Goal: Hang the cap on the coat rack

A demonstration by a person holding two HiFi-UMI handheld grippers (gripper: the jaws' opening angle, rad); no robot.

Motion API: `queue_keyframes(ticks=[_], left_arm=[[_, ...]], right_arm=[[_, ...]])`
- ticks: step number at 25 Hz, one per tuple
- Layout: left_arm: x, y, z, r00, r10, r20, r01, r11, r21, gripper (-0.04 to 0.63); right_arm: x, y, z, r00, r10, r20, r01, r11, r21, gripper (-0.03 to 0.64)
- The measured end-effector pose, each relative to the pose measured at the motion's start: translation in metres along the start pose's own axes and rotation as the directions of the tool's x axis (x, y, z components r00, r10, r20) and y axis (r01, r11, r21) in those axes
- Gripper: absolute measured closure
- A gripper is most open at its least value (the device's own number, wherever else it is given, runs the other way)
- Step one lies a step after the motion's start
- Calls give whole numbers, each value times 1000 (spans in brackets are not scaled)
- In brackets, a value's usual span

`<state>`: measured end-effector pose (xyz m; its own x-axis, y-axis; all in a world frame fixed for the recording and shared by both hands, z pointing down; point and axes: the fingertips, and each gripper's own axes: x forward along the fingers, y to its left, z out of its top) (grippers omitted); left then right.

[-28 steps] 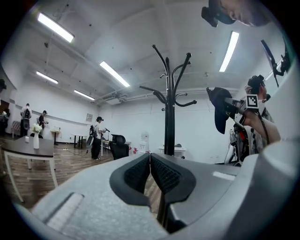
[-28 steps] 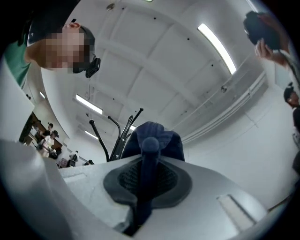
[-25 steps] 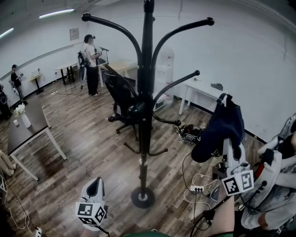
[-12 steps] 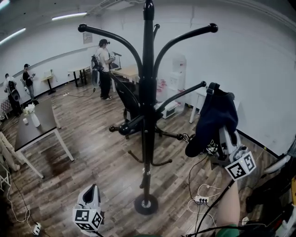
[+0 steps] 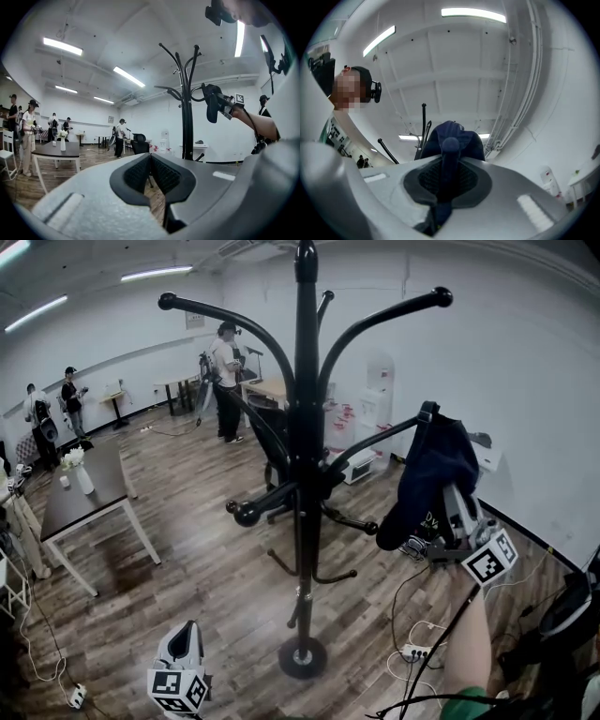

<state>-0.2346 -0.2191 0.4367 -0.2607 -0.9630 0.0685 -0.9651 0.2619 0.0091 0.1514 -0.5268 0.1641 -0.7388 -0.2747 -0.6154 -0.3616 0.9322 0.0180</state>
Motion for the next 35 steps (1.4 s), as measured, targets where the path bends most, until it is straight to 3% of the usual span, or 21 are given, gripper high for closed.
queue_keyframes(ticks=[5,11,22,35], left_arm=[[1,-3,-2,1000,5,-13,-5,1000,5,581],[-3,-6,-3,1000,12,-23,-12,1000,14,581],[-10,-3,-5,999,21,-38,-21,1000,16,581],[-25,11,-11,998,27,-64,-26,1000,16,581]], right_arm=[[3,-15,-19,998,54,14,-55,988,142,598],[8,-12,-40,992,128,8,-126,961,247,598],[18,0,-92,980,172,-100,-141,954,263,598],[26,50,-155,942,265,-206,-197,933,300,597]])
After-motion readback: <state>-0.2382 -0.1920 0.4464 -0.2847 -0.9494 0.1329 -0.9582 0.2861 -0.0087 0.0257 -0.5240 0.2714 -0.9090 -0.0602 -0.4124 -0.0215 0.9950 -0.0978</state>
